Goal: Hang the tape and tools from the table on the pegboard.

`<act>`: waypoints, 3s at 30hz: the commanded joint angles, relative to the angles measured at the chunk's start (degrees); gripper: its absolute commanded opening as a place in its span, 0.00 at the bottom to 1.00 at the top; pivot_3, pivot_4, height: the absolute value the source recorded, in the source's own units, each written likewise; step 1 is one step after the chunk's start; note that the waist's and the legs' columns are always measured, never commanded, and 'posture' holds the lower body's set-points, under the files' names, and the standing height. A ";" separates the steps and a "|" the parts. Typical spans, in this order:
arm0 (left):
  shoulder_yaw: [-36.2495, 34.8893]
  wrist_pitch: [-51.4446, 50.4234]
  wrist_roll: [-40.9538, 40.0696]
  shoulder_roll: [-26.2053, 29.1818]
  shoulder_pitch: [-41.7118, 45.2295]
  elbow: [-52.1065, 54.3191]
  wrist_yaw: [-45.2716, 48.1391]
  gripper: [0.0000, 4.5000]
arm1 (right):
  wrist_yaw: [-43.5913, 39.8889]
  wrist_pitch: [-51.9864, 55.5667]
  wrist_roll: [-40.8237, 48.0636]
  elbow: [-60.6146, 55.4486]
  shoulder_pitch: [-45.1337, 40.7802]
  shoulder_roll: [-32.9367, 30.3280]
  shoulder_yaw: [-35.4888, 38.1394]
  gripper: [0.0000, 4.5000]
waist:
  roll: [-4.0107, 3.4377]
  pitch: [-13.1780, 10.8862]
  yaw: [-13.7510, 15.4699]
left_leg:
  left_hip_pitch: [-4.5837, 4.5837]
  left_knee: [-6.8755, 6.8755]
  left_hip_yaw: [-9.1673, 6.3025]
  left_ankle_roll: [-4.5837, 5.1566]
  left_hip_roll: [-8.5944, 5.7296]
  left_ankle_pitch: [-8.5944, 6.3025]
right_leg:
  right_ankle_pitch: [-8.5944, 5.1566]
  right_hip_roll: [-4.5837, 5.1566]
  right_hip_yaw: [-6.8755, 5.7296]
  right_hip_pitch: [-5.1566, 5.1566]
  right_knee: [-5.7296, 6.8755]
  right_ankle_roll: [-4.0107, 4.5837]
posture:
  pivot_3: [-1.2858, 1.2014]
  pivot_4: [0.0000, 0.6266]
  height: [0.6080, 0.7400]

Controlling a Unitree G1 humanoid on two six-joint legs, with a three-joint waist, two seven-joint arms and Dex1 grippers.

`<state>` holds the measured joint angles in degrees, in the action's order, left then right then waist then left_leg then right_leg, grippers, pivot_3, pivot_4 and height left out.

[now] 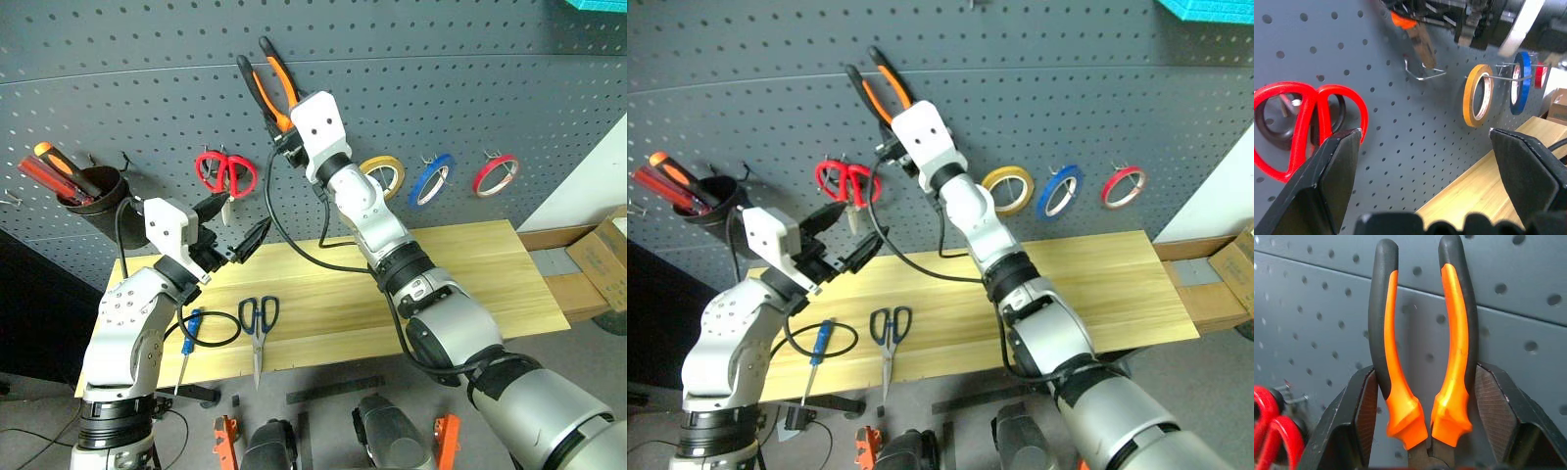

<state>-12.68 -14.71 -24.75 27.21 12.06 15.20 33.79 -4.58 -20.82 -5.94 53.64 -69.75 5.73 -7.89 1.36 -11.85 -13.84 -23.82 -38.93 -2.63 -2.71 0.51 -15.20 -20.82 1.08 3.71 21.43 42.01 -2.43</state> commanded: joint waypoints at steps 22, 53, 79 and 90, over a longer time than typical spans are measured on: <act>0.64 0.59 -0.75 0.30 1.60 2.36 -0.24 1.00 | 4.78 -8.79 -3.10 6.38 -1.45 -2.42 2.36 0.54 | 0.00 0.00 2.78 | 0.04 -0.01 -0.01 0.03 -0.01 0.08 | 0.00 0.00 0.00 -0.03 0.03 0.00 | 0.48 0.26 1.00; 2.57 0.55 -0.08 -0.98 3.13 1.22 -0.92 1.00 | 6.39 6.00 -2.13 -1.17 8.99 -4.38 4.13 0.99 | 0.00 -0.01 3.10 | 0.09 0.03 -0.14 0.40 -0.05 0.62 | 0.53 -0.02 -0.09 -0.14 0.02 0.29 | 0.47 0.28 1.00; 8.76 -40.66 2.65 3.96 -10.08 13.41 -17.49 1.00 | -31.66 59.10 22.22 -78.80 44.81 -24.38 -3.09 0.99 | -0.03 -0.42 4.40 | 0.00 0.93 -0.23 0.42 -0.04 0.64 | 0.56 -0.03 -0.16 -0.16 -0.99 0.28 | 0.45 0.34 1.00; 10.48 -56.28 5.08 -0.46 -13.71 15.01 -25.68 1.00 | -40.39 72.58 34.53 -92.13 50.64 -35.97 -5.65 0.99 | 0.03 -0.75 5.67 | 0.00 0.93 -0.25 0.42 -0.04 0.64 | 0.56 -0.04 -0.17 -0.24 -1.13 0.28 | 0.44 0.39 1.00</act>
<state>-2.63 -69.98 -20.58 27.23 -1.39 27.64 9.13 -43.82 50.81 26.17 -35.25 -19.05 -29.82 -13.45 1.39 -12.60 -8.16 -23.83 -38.00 -2.88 -2.28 0.46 -14.57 -20.26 1.05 3.54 21.17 40.87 -2.16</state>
